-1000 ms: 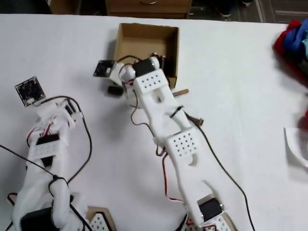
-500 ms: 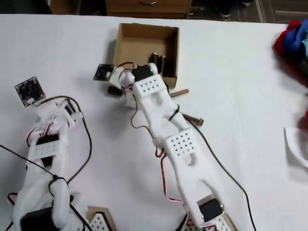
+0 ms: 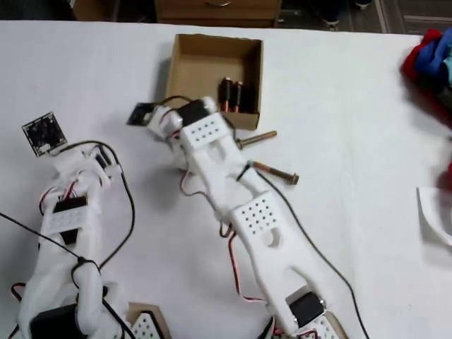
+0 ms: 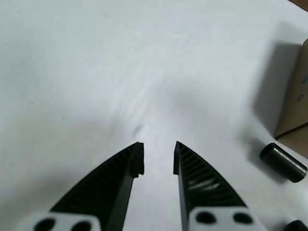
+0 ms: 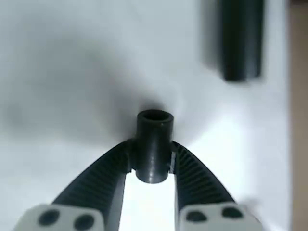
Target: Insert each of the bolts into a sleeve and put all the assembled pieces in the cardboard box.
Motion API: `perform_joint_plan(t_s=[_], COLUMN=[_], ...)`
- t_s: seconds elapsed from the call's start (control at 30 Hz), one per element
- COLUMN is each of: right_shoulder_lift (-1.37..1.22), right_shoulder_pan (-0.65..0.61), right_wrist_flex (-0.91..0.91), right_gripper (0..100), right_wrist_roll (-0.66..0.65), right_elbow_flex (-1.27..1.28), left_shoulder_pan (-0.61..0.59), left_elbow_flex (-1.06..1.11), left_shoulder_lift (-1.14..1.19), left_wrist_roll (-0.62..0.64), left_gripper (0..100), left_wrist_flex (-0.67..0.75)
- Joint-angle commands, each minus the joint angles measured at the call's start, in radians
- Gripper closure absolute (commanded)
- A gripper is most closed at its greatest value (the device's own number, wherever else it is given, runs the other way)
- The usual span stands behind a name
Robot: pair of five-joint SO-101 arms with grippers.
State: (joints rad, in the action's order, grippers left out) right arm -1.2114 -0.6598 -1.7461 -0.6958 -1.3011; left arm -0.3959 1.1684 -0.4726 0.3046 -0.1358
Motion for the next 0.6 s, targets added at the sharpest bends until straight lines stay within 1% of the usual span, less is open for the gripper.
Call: perform_joint_plan(t_s=[0.0, 0.07, 0.2, 0.27, 0.37, 0.57], right_shoulder_lift=[0.084, 0.085, 0.091, 0.094, 0.094, 0.085], right_shoulder_pan=[-0.061, -0.044, 0.007, 0.019, 0.024, -0.002], right_wrist_flex=[-0.024, -0.024, -0.024, -0.024, -0.024, 0.016], right_gripper=[97.5, 93.7, 81.6, 80.9, 82.7, 82.7], right_wrist_roll=[0.068, 0.098, 0.124, 0.124, 0.126, 0.123], right_elbow_flex=[-0.005, -0.005, 0.054, 0.091, 0.124, 0.109], left_shoulder_pan=[0.011, 0.011, 0.011, 0.011, 0.011, 0.011], left_elbow_flex=[-0.042, -0.042, -0.042, -0.042, -0.042, -0.042], left_shoulder_lift=[0.002, 0.002, 0.002, 0.002, 0.002, 0.002], left_wrist_roll=[0.006, 0.006, 0.006, 0.006, 0.006, 0.006], left_gripper=[88, 88, 88, 88, 88, 88], left_wrist_flex=[0.020, 0.020, 0.020, 0.020, 0.020, 0.020])
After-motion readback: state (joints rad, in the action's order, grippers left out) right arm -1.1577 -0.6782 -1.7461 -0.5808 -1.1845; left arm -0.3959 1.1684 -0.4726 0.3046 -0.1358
